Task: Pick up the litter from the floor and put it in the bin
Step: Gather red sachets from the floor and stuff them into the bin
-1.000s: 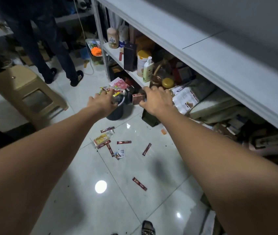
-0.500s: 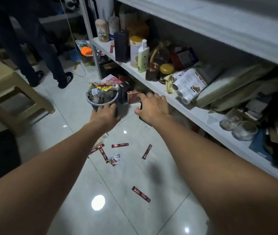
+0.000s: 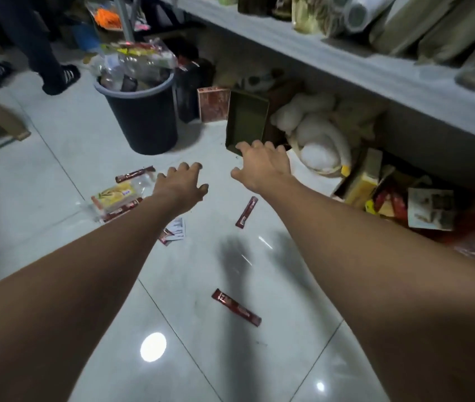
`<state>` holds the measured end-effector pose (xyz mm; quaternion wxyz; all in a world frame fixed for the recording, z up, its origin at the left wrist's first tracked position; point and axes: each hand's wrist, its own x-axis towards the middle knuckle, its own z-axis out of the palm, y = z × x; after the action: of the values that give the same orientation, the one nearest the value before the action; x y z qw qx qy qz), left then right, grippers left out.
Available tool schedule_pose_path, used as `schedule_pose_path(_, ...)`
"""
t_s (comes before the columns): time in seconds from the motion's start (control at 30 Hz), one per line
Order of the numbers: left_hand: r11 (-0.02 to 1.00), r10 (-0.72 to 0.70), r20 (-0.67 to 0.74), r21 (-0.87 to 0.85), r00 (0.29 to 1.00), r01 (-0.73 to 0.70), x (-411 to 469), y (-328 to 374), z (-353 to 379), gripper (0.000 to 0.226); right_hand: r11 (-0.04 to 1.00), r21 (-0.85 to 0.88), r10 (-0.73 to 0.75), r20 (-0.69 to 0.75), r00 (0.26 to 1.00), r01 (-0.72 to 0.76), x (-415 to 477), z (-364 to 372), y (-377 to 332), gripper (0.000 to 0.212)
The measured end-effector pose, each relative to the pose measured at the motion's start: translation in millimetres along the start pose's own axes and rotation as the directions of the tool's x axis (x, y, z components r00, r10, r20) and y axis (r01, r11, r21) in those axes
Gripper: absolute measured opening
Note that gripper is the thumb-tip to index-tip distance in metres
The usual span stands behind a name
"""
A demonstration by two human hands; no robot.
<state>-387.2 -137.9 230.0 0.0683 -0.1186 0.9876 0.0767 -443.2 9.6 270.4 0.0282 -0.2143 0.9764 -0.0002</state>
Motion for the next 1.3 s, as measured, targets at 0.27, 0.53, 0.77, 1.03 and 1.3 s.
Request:
schedule_pose_path(0.27,0.999,0.05,-0.037,0.016,0.998,-0.049,25,-10,122,0.052,0.997,-0.073,0.018,-0.025,1.0,-0.02,7,118,12,0.055)
schedule_pose_path(0.53,0.987,0.12,0.186,0.085,0.975,-0.138,9,0,206,0.061,0.999,0.007,0.048,0.035,0.998,-0.048,5,184,14,0.053)
schedule_pose_path(0.77,0.899,0.337,0.47,0.099,0.816,-0.427,-28,26,279,0.095,0.998,0.026,0.059,0.053,0.997,-0.061,14,215,31,0.051)
schedule_pose_path(1.03,0.743,0.465,0.498,0.229,0.731,-0.629,-32,25,298,0.044,0.998,0.027,0.056,0.065,0.996,-0.058,19,223,41,0.053)
schedule_pose_path(1.3,0.961,0.232,0.255,0.088,0.939,-0.262,-8,2,250,0.035,0.998,0.008,0.059,0.053,0.997,-0.059,23,213,40,0.05)
